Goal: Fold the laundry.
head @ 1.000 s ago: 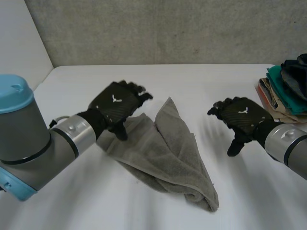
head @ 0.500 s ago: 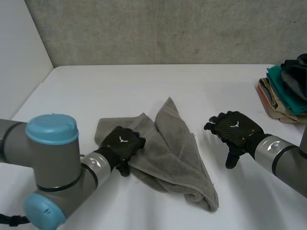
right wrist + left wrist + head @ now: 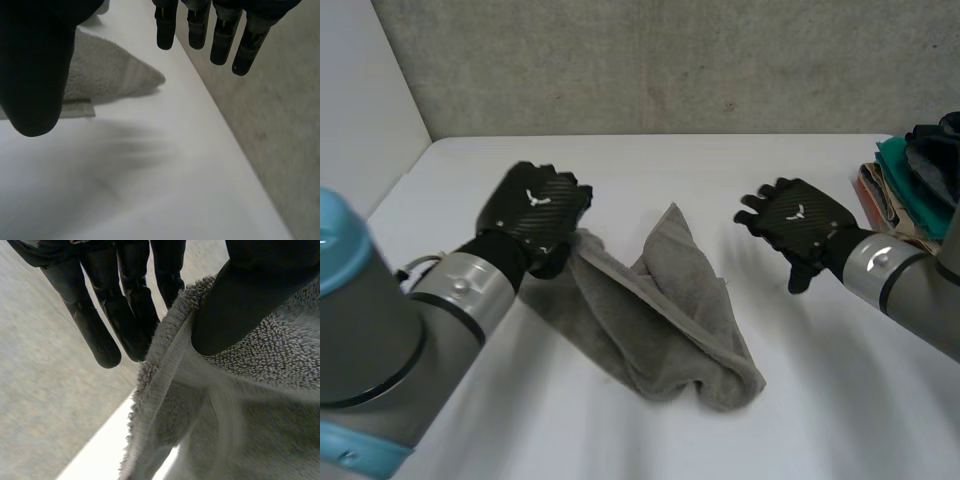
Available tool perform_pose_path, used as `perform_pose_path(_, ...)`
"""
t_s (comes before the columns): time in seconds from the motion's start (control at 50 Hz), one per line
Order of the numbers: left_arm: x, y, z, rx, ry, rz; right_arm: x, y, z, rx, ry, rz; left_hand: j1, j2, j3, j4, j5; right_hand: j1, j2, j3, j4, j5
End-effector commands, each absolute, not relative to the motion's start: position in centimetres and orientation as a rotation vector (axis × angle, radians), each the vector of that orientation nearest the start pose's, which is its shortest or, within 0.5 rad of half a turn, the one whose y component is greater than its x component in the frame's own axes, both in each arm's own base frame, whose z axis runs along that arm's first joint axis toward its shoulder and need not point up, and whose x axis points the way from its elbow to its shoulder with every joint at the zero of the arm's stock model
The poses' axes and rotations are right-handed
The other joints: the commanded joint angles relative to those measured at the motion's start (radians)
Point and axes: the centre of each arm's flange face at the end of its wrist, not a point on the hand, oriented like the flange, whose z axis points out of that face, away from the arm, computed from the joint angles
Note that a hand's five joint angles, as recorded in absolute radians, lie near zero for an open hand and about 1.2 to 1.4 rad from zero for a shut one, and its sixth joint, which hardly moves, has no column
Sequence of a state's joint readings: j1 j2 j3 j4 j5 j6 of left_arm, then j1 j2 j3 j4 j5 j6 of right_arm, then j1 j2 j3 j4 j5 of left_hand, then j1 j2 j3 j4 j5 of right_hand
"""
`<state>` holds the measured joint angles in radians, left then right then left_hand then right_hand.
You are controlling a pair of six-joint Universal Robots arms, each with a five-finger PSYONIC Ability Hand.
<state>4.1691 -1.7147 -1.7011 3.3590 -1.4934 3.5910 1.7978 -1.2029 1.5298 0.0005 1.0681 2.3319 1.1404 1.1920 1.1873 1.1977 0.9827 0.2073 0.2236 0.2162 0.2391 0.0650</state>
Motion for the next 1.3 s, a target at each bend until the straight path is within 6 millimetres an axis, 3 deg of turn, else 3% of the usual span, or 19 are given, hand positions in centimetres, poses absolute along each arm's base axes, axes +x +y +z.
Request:
perform_pose_path(0.02,-27.3,-20.1,26.9,1.145,1.972,-2.299,27.7,-28.7,19.2,-1.770,1.557,-1.638,0.256,0.204,0.209,0.199,0.239,-0.033,-0.049,-0.042,-0.065,-0.065)
perform_pose_path(0.14,-25.4,-21.7,28.6,1.025,1.937,-2.304,29.0,-27.0,16.9,-1.782,1.586,-1.368,0.256,0.204,0.209,0.199,0.239,-0.033,-0.049,-0.042,-0.065,-0.065)
perform_pose_path(0.24,-24.5,-22.5,29.5,0.967,1.915,-2.305,30.0,-25.8,16.4,-1.829,1.565,-1.323,0.256,0.204,0.209,0.199,0.239,-0.033,-0.049,-0.042,-0.065,-0.065)
perform_pose_path(0.34,-24.1,-22.5,30.0,0.961,1.896,-2.302,30.1,-25.7,15.9,-1.756,1.639,-1.269,0.256,0.204,0.209,0.199,0.239,-0.033,-0.049,-0.042,-0.065,-0.065)
perform_pose_path(0.44,-23.5,-23.0,30.0,0.961,1.876,-2.260,30.0,-26.1,16.8,-1.725,1.674,-1.303,0.256,0.204,0.209,0.199,0.239,-0.033,-0.049,-0.042,-0.065,-0.065)
perform_pose_path(0.48,-23.3,-23.2,30.1,0.959,1.859,-2.249,29.8,-26.7,18.3,-1.686,1.718,-1.357,0.256,0.204,0.209,0.199,0.239,-0.033,-0.049,-0.042,-0.065,-0.065)
perform_pose_path(0.58,-23.2,-23.1,30.5,0.953,1.836,-2.258,27.4,-28.6,19.7,-1.482,1.916,-1.378,0.256,0.204,0.209,0.199,0.239,-0.033,-0.049,-0.042,-0.065,-0.065)
perform_pose_path(0.66,-23.1,-22.8,31.3,0.943,1.810,-2.286,25.9,-28.1,18.5,-1.330,2.041,-1.245,0.256,0.204,0.209,0.199,0.239,0.051,0.034,0.042,0.019,0.018)
perform_pose_path(0.76,-23.1,-22.5,32.2,0.929,1.779,-2.319,25.4,-25.2,15.6,-1.265,2.108,-1.074,0.256,0.204,0.209,0.199,0.239,0.238,0.222,0.229,0.206,0.206)
perform_pose_path(0.84,-23.1,-22.3,32.6,0.926,1.763,-2.334,26.3,-24.6,14.8,-1.222,2.084,-1.094,0.256,0.204,0.209,0.199,0.239,0.242,0.225,0.233,0.210,0.210)
perform_pose_path(0.94,-23.1,-22.3,32.7,0.923,1.761,-2.338,28.1,-25.2,14.6,-1.114,2.030,-1.183,0.256,0.204,0.209,0.199,0.239,0.280,0.263,0.271,0.248,0.247)
perform_pose_path(0.98,-23.1,-22.3,32.7,0.924,1.763,-2.336,28.7,-25.4,14.5,-1.088,2.007,-1.199,0.256,0.204,0.209,0.199,0.239,0.373,0.357,0.364,0.342,0.341)
perform_pose_path(1.04,-23.1,-22.3,32.6,0.921,1.765,-2.333,30.0,-25.2,13.5,-1.053,1.986,-1.191,0.256,0.204,0.209,0.199,0.239,0.831,0.814,0.822,0.799,0.798)
perform_pose_path(1.06,-23.1,-22.3,32.6,0.920,1.766,-2.334,30.3,-25.3,13.3,-1.049,1.982,-1.209,0.256,0.204,0.209,0.199,0.239,1.117,1.100,1.108,1.085,1.084)
perform_pose_path(1.12,-23.0,-22.2,32.9,0.912,1.756,-2.341,30.1,-26.2,13.5,-1.029,2.019,-1.267,0.256,0.204,0.209,0.199,0.239,1.189,1.173,1.180,1.157,1.157)
perform_pose_path(1.2,-22.8,-21.9,33.3,0.901,1.739,-2.353,29.3,-27.1,14.9,-1.007,2.089,-1.372,0.256,0.204,0.209,0.199,0.239,1.189,1.173,1.180,1.157,1.157)
perform_pose_path(1.24,-22.7,-21.6,33.4,0.905,1.739,-2.351,28.8,-27.2,17.7,-1.044,2.069,-1.484,0.256,0.204,0.209,0.199,0.239,1.189,1.173,1.180,1.157,1.157)
perform_pose_path(1.26,-22.6,-21.5,33.4,0.906,1.743,-2.349,27.6,-27.5,20.3,-1.087,2.051,-1.593,0.256,0.204,0.209,0.199,0.239,1.189,1.173,1.180,1.157,1.157)
perform_pose_path(1.3,-22.5,-21.2,33.2,0.916,1.765,-2.330,25.9,-27.8,22.6,-1.149,2.064,-1.697,0.256,0.204,0.209,0.199,0.239,1.189,1.173,1.180,1.157,1.157)
